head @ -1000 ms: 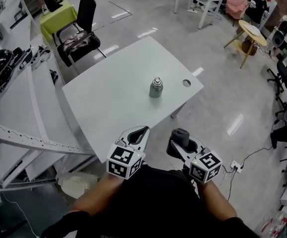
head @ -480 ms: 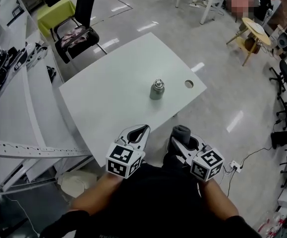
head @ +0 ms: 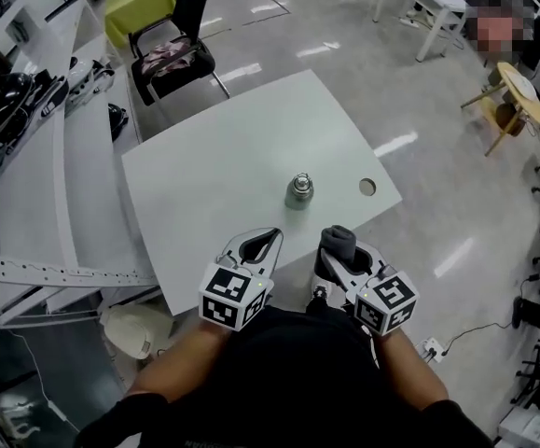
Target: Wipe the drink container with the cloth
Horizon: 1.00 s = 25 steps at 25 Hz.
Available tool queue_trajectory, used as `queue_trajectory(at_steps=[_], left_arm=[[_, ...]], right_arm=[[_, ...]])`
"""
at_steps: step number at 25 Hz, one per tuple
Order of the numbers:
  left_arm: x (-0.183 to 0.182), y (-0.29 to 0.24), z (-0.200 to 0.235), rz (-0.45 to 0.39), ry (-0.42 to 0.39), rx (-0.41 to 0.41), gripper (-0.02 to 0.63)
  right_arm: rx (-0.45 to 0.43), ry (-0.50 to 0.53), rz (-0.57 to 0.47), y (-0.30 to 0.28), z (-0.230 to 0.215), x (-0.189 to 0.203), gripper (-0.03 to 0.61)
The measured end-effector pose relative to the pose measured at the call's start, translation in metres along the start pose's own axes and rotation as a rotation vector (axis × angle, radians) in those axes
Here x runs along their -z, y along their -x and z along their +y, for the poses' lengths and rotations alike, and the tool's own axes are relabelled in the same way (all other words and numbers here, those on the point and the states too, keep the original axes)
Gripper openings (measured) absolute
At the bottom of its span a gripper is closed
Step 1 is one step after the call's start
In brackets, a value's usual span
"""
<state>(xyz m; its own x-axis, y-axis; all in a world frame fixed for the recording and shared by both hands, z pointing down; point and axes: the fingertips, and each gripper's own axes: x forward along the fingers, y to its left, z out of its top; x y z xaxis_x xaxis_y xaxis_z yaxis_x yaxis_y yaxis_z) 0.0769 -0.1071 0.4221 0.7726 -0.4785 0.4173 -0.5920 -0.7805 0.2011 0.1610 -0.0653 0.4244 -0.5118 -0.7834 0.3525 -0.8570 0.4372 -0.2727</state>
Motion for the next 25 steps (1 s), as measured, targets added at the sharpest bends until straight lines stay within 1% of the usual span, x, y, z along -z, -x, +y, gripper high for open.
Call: queue_trajectory(at_steps=[7, 10, 13, 16, 20, 22, 25], left_arm=[[-0.016, -0.04, 0.005, 0.012, 0.03, -0.13, 0.017], [-0.018, -0.051, 0.01, 0.019, 0.045, -0.167, 0.017], [-0.019, -0.056, 0.014, 0.016, 0.044, -0.205, 0.017], [-0.016, -0.055, 0.016, 0.022, 0.047, -0.221, 0.017], [-0.008, -0.051, 0.029, 0.058, 0.04, -0.215, 0.017], [-0.007, -0.047, 0.038, 0.067, 0.042, -0.205, 0.017], [-0.01, -0.039, 0.049, 0.057, 0.045, -0.181, 0.017]], right_arm=[[-0.092, 0.073, 0.031, -0.011, -0.055, -0.018, 0.114], [-0.131, 0.146, 0.052, -0.021, -0.067, -0.021, 0.115], [-0.175, 0.231, 0.069, -0.034, -0.073, -0.023, 0.115], [-0.166, 0.317, 0.096, -0.05, -0.076, -0.025, 0.115], [-0.117, 0.412, 0.149, -0.073, -0.081, -0.03, 0.115], [-0.093, 0.439, 0.181, -0.087, -0.084, -0.029, 0.115], [-0.068, 0.472, 0.231, -0.103, -0.087, -0.027, 0.115]])
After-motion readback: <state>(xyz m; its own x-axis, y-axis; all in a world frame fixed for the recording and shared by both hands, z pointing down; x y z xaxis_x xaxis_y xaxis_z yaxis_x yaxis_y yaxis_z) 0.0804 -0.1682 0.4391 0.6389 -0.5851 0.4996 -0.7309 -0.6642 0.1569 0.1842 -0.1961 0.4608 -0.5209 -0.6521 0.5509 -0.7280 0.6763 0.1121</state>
